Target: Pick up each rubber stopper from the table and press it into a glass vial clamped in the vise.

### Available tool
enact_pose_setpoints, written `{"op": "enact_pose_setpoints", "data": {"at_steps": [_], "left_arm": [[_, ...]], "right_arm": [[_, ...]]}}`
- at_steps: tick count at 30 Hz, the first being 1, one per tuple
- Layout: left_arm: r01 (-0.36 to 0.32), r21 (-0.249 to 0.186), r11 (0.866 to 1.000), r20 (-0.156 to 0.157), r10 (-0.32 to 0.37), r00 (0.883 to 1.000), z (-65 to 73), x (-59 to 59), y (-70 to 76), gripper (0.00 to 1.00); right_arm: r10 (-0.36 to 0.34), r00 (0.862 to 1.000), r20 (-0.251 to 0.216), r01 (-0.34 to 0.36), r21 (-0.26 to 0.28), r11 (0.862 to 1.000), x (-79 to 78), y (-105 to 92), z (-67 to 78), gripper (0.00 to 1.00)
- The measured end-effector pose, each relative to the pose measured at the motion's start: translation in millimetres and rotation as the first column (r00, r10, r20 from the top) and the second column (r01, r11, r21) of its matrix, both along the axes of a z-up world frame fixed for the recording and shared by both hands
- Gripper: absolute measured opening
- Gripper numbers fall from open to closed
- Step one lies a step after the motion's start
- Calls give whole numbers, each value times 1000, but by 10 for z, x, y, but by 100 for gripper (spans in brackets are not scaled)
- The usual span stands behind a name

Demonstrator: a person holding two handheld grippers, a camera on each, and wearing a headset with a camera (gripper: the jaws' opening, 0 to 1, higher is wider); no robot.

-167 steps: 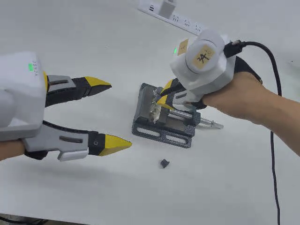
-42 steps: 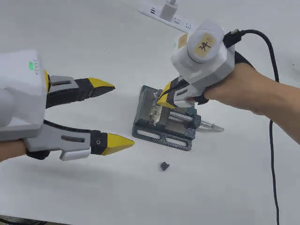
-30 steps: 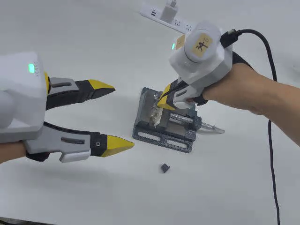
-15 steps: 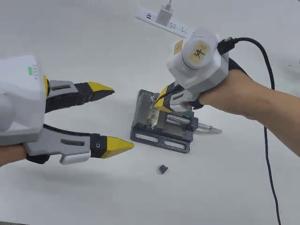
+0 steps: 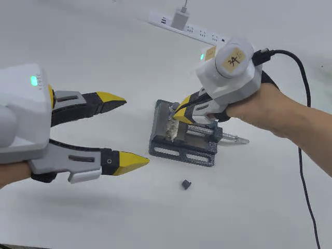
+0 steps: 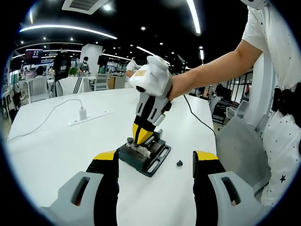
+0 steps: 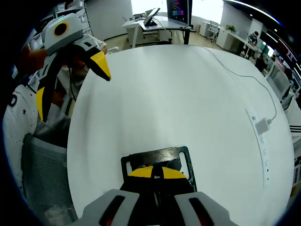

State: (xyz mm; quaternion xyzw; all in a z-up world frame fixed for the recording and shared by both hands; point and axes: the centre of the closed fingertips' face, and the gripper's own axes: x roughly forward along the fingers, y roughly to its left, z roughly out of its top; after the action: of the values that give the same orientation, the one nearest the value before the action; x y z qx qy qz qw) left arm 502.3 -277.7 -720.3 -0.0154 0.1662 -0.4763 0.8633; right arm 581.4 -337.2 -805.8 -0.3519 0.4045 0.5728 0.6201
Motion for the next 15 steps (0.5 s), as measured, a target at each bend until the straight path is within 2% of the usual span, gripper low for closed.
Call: {"op": "enact_pose_setpoints", "data": {"at_steps": [6,15], "left_arm": [[-3,1,1000,-3,3,1000,12,-11,1,62],[4,7,1000,2,-4,1000,30,1,-16,62]], "right_arm": [[-15,1000,2,15,15,1000,16,8,6,0],[4,1000,25,-5,17,1000,10,14,14,0]]}}
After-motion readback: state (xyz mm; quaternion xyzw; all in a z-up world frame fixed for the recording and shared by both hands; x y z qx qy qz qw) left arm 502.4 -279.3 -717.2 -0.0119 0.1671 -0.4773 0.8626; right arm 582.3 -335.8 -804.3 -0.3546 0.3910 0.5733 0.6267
